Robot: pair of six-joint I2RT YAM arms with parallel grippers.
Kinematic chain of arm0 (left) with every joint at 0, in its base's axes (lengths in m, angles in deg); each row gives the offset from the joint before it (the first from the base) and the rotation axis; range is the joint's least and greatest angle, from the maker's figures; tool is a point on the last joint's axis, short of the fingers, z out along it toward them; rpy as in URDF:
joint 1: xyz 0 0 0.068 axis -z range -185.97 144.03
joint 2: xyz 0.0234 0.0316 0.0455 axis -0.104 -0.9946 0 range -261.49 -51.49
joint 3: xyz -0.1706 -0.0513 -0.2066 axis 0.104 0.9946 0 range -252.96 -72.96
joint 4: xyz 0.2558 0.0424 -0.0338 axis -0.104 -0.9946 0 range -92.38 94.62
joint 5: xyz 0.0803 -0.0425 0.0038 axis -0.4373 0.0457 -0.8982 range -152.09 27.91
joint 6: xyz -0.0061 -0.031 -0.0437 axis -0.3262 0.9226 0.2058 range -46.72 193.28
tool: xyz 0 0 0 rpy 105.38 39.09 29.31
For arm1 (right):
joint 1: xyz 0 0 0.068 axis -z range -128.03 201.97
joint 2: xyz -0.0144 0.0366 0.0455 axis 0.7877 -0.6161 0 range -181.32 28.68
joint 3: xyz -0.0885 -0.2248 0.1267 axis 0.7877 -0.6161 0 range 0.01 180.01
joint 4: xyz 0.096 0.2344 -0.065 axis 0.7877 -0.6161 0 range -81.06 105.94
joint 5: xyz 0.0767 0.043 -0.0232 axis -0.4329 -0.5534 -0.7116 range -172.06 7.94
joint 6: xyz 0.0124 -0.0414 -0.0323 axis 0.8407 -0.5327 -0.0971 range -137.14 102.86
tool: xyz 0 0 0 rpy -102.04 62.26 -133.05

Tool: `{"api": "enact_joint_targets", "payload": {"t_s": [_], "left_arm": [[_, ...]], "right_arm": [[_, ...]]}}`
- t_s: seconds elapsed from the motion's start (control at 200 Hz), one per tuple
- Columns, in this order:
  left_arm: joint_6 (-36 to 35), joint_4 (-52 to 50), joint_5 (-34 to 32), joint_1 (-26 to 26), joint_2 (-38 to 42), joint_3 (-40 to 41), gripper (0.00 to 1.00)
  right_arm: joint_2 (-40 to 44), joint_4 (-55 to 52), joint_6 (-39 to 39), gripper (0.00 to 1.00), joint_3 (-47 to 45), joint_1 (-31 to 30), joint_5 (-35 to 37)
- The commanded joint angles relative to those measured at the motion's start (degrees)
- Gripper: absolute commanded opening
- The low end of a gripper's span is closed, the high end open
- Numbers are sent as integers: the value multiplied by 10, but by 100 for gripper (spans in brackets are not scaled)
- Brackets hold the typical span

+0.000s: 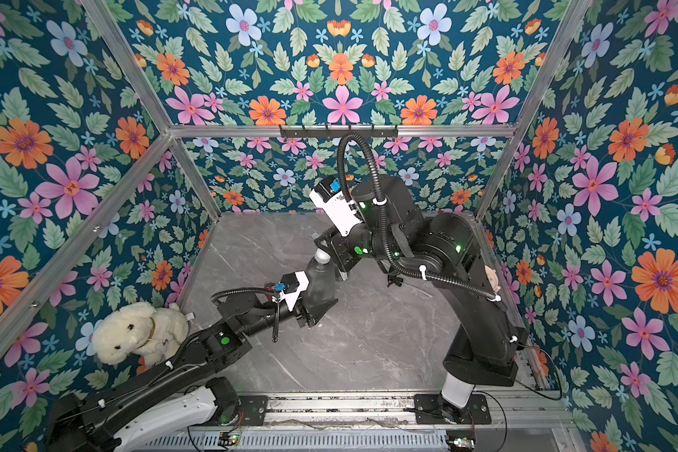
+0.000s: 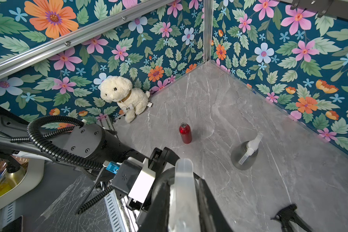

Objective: Attach spray nozzles to spray bottles
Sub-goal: Screw the spray nozzle on the spray bottle.

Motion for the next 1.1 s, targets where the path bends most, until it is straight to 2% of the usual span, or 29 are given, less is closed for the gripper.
{"api": "enact_joint_targets", "payload": {"t_s": [0.0, 0.16, 0.5, 0.67, 0.83, 0.945, 1.095], "left_arm": [[-3, 38, -4, 0, 5, 3, 0], [-7, 34, -1, 0, 2, -3, 0], [-13, 31, 27, 2, -1, -7, 0], [-12, 30, 10, 2, 2, -6, 0], [-4, 33, -4, 1, 0, -1, 0], [3, 41, -14, 1, 0, 3, 0], [8, 50, -16, 2, -4, 5, 0]], "right_arm": [[7, 11, -1, 18, -13, -1, 0], [-4, -2, -2, 13, -5, -2, -17], [-31, -22, -12, 14, 14, -2, -40], [-33, -18, -9, 24, 16, -2, -20], [7, 38, -11, 35, -26, -2, 17], [34, 93, -12, 45, -74, -2, 15], [78, 152, -20, 53, -105, -3, 14]]}}
